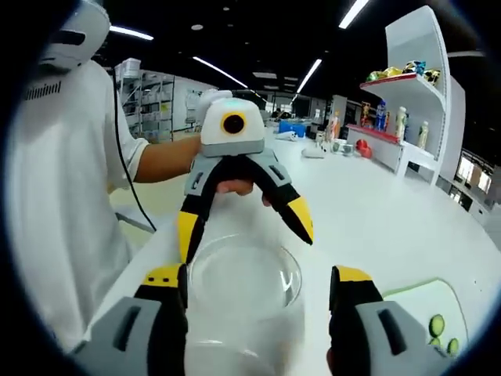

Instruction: Open the petri dish lid, add cucumber slices into the petri dish, and close the lid

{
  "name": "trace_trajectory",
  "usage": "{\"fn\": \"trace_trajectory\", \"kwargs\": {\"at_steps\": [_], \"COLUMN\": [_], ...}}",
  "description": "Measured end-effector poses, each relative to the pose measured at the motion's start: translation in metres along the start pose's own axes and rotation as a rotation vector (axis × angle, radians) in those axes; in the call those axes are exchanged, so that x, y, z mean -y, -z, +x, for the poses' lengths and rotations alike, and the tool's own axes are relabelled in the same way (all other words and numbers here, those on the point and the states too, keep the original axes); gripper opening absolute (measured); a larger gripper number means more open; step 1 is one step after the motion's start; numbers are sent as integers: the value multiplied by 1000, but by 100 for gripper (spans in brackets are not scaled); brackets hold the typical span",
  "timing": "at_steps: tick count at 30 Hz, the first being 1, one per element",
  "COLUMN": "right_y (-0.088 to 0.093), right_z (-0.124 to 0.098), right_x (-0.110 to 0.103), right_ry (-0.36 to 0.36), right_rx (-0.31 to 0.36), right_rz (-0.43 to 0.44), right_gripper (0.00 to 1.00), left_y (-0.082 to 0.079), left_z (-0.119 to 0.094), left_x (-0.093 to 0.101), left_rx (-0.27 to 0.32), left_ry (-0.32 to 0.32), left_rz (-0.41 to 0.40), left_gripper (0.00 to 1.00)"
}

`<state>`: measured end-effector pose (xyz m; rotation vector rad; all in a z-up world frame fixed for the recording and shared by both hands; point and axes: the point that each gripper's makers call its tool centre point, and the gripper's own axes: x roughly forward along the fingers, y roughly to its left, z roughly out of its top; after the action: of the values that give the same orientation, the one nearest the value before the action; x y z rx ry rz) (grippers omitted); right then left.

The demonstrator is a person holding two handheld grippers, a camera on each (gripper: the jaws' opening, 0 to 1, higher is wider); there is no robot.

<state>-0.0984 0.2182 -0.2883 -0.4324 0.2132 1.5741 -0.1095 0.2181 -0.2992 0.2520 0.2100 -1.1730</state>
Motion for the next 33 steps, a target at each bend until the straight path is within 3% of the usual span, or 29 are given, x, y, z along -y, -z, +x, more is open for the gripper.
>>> {"fn": "trace_trajectory", "kwargs": {"at_steps": [9,14,17,26,33], "right_y": [-24,-18,-16,-8,5], "right_z": [-36,-56,-75,-127,-168], "right_x": [22,28,37,51,56], "right_ry": [164,241,324,484,616], "right_rx": [103,115,138,194,182], "right_rz": [17,32,53,105,118], "right_gripper": [73,74,74,74,74], "left_y": [-19,-20,-20,-32,-43], "left_z": [-7,-9,-10,-19,-27], "left_x": [-11,-19,-21,-41,-54], "left_rx": [78,78,79,136,185], "left_ry": [-75,-122,-144,-257,-313], "left_rz": [-12,-7,-7,-21,-39], "left_gripper": [71,71,71,71,71]}}
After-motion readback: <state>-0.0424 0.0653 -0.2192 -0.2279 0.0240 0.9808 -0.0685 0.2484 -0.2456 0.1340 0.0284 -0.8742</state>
